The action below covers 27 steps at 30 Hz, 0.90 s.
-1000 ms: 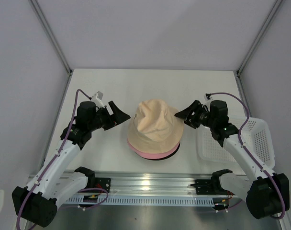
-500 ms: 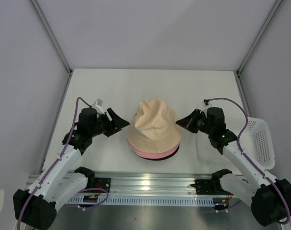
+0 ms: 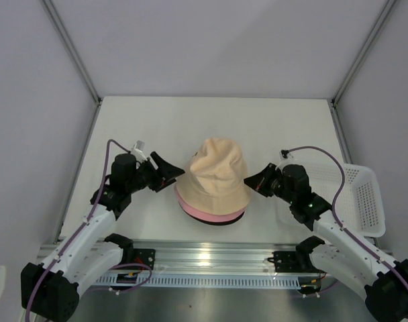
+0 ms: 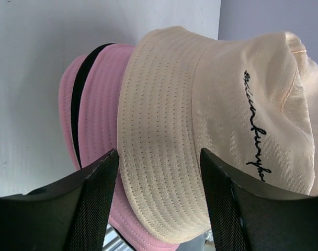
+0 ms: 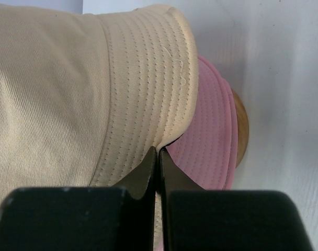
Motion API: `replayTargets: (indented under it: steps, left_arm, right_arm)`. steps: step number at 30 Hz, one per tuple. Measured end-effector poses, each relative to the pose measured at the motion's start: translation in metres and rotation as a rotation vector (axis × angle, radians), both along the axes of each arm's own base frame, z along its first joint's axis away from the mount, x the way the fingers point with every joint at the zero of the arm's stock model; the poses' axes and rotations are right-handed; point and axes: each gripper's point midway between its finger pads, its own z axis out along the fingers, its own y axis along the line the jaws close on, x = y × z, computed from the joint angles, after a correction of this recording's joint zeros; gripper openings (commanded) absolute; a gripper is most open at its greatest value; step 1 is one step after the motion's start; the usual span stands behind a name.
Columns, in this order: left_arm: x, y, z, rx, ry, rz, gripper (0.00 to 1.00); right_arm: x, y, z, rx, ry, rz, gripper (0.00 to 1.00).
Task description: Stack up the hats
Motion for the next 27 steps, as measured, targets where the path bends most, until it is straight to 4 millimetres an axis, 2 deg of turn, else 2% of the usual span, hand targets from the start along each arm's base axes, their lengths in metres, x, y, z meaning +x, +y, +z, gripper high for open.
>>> replayTargets:
  steps: [10, 14, 16, 19, 20, 23, 27]
  left_arm:
    - [0.001, -0.008, -0.006, -0.01, 0.035, -0.013, 0.64]
    - [0.001, -0.007, -0.007, -0.013, 0.045, -0.006, 0.59]
    - [-0.001, -0.007, -0.007, -0.02, 0.043, -0.002, 0.54]
    - [-0.003, -0.01, -0.007, -0.031, 0.05, -0.002, 0.4]
    - [-0.004, -0.011, -0.007, -0.031, 0.052, -0.005, 0.28]
    - [-0.003, -0.016, -0.009, -0.039, 0.058, -0.014, 0.01]
    - [-0.001, -0.024, -0.011, -0.014, 0.052, -0.036, 0.01]
  right_arm:
    - [0.001, 0.004, -0.001, -0.011, -0.008, -0.014, 0.0]
    - [0.002, 0.003, -0.001, -0.012, -0.009, -0.017, 0.0]
    - [0.002, 0.003, -0.001, -0.013, -0.01, -0.018, 0.0]
    - [0.001, 0.003, -0.003, -0.016, -0.009, -0.019, 0.0]
    - [0.001, 0.004, -0.004, -0.02, -0.009, -0.02, 0.0]
    - [-0.001, 0.006, -0.007, -0.045, -0.02, -0.014, 0.0]
    - [-0.008, 0.013, -0.01, -0.109, -0.067, 0.007, 0.0]
